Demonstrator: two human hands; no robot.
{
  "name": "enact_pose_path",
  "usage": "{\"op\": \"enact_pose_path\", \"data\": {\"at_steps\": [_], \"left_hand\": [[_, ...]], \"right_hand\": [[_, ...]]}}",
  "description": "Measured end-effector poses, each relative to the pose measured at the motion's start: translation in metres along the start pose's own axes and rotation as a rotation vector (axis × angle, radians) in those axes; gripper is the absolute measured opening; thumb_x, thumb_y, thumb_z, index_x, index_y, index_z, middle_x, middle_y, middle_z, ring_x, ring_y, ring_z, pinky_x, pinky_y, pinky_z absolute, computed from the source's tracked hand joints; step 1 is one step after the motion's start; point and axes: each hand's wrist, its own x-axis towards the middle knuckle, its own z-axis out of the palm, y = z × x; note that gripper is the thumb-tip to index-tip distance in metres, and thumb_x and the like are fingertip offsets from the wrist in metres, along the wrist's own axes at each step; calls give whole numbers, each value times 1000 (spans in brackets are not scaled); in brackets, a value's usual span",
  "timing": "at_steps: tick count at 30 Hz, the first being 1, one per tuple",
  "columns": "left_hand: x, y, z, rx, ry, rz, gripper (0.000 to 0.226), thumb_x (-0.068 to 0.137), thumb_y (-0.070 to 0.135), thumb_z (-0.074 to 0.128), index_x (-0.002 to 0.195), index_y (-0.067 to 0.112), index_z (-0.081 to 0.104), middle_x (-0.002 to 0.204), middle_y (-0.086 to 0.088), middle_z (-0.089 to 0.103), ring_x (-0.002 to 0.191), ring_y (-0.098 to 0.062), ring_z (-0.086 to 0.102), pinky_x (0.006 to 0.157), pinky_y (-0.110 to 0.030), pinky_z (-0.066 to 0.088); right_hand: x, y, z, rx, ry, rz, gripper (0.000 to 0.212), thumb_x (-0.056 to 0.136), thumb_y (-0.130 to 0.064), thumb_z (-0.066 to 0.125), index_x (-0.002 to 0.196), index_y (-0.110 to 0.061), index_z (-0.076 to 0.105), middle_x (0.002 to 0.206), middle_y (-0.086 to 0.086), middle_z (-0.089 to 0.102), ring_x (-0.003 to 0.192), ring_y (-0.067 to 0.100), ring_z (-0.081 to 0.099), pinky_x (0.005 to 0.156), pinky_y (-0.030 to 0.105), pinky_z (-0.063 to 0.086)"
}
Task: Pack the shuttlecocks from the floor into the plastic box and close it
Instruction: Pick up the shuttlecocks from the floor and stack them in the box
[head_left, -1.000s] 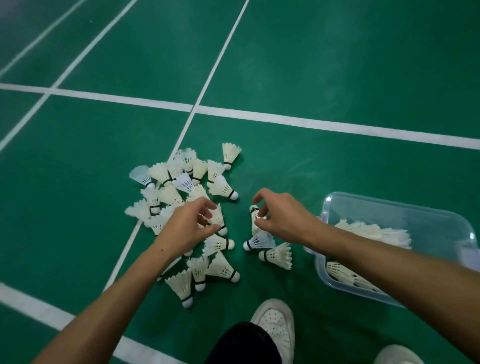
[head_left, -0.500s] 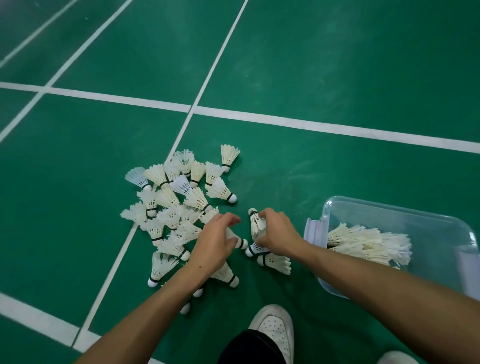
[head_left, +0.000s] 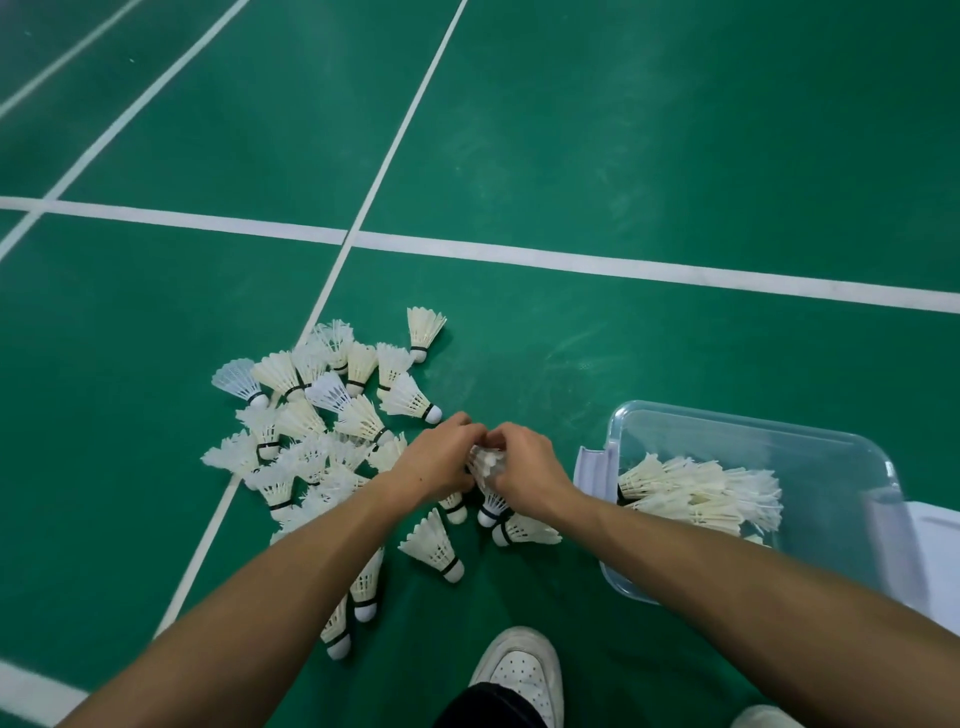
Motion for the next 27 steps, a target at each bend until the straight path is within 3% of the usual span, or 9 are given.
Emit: {"op": "enact_pose_path", "data": {"at_steps": [4, 6, 10, 12, 15, 18, 22, 27], "left_hand": [[-17, -10, 1, -109, 133, -30, 41, 75, 14, 82, 112, 22, 66, 105, 7, 57, 90, -17, 62, 73, -31, 46], [-31, -12, -12, -173, 231, -44, 36, 75, 15, 83, 107, 24, 68, 100, 10, 62, 88, -14, 62, 72, -31, 49], [-59, -6, -49, -236, 355, -7, 42, 75, 9, 86, 112, 21, 70, 102, 8, 68, 90, -9, 63, 81, -32, 56], [-68, 6, -68, -270, 411, 40, 43, 75, 6, 85, 113, 19, 71, 102, 9, 69, 90, -3, 62, 81, -24, 53], [-71, 41, -93, -286, 464, 150, 43, 76, 7, 87, 114, 20, 72, 101, 14, 68, 89, 8, 58, 75, -10, 44], [-62, 85, -105, -302, 484, 294, 43, 77, 11, 89, 116, 17, 72, 101, 13, 70, 86, 12, 58, 75, -8, 44], [-48, 139, -101, -395, 443, 359, 48, 81, 22, 89, 125, 20, 70, 106, 9, 73, 72, 14, 62, 72, -14, 55], [-42, 182, -78, -485, 294, 357, 33, 82, 20, 89, 111, 20, 74, 99, 12, 73, 59, 13, 57, 59, -7, 44]], "right_hand": [[-4, 0, 0, 38, 23, -50, 49, 92, -7, 76, 138, -13, 60, 134, 6, 63, 120, 22, 62, 104, 38, 54], [-8, -7, -8, 75, 46, -96, 55, 92, -5, 75, 143, -14, 56, 139, 5, 60, 120, 19, 61, 105, 34, 53], [-26, -27, -41, 220, 82, -180, 61, 90, -5, 78, 144, -21, 56, 138, -4, 60, 100, 12, 67, 93, 35, 61], [-41, -31, -66, 299, 125, -212, 60, 87, -8, 82, 141, -24, 60, 133, -10, 63, 83, 10, 69, 81, 31, 62], [-72, -26, -110, 450, 189, -208, 57, 83, -1, 85, 133, -21, 66, 126, -5, 67, 82, 19, 74, 76, 38, 66], [-109, -9, -153, 553, 261, -188, 55, 83, 8, 83, 130, -17, 68, 120, 6, 67, 74, 12, 70, 76, 38, 67], [-152, 34, -194, 557, 418, -115, 55, 86, 3, 81, 133, -22, 67, 115, 5, 64, 73, 7, 68, 72, 22, 62], [-173, 105, -211, 478, 560, 34, 54, 91, 1, 77, 138, -22, 63, 108, 5, 60, 74, 15, 65, 74, 27, 64]]}}
